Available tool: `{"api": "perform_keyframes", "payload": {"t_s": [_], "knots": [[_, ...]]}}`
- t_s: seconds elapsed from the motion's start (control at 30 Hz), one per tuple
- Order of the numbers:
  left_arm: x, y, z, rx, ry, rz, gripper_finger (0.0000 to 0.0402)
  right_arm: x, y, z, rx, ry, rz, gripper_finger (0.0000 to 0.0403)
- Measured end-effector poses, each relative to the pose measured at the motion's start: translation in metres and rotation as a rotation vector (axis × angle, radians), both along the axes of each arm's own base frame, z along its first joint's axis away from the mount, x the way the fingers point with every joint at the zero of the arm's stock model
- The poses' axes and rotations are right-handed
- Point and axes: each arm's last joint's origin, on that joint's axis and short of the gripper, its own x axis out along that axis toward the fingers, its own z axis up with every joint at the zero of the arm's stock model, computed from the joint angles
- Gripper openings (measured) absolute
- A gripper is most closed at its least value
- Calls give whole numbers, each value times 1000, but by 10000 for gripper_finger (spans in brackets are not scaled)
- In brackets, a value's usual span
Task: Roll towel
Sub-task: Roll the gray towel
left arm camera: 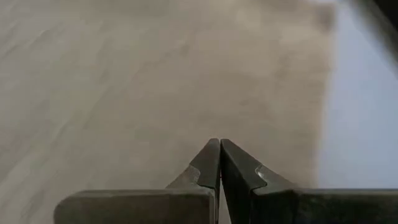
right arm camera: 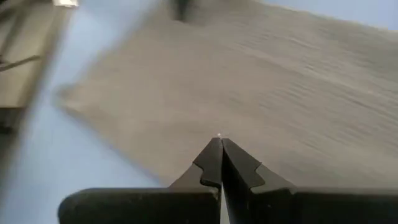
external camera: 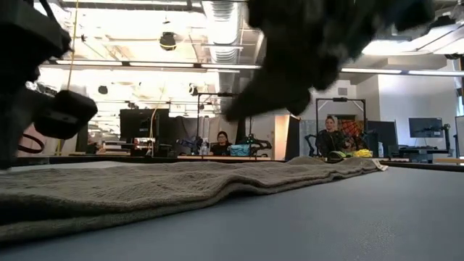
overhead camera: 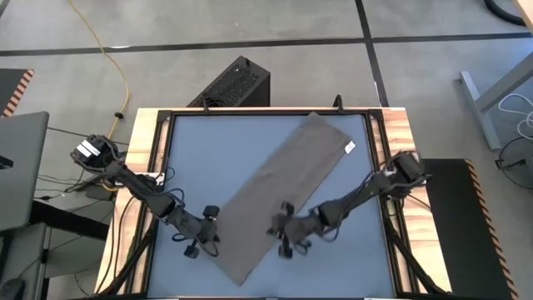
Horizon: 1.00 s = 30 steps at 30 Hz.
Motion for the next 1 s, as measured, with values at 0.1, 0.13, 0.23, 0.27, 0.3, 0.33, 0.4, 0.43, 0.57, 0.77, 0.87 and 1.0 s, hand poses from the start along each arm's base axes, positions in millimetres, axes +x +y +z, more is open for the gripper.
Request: {"api": "perform_keyframes", "payload": {"t_s": [0.1,0.13,0.23,0.27,0.3,0.33,0.4,0.43,0.57,0.77,0.87,1.0], "knots": [[0,1,-2,16,3,50,0,-20,-41,4,-6,-5,-115,27],[2,1,-2,6,-5,55,0,-28,-57,6,-13,1,-182,27],[2,0,-4,-12,9,68,0,-54,-105,9,-54,18,-456,27],[3,0,-6,-23,19,73,0,-64,-119,8,-78,39,-541,27],[2,0,-7,-25,30,80,0,-72,-132,8,-96,53,-616,27],[2,0,-8,-32,42,84,0,-79,-144,7,-104,69,-670,27],[3,-1,-11,-44,57,85,0,-89,-165,4,-105,97,-742,27],[3,-1,-11,-54,65,80,0,-92,-175,1,-97,110,-773,27],[4,-4,-12,-115,95,39,0,-104,-208,-17,-115,231,-897,27],[4,-10,-8,-244,126,-17,0,-115,-244,-35,-131,347,-1042,27],[4,-11,-7,-281,143,-38,0,-117,-252,-43,-113,382,-1061,27],[5,-13,-6,-298,126,-62,0,-114,-261,-54,-118,399,-1069,27]]}}
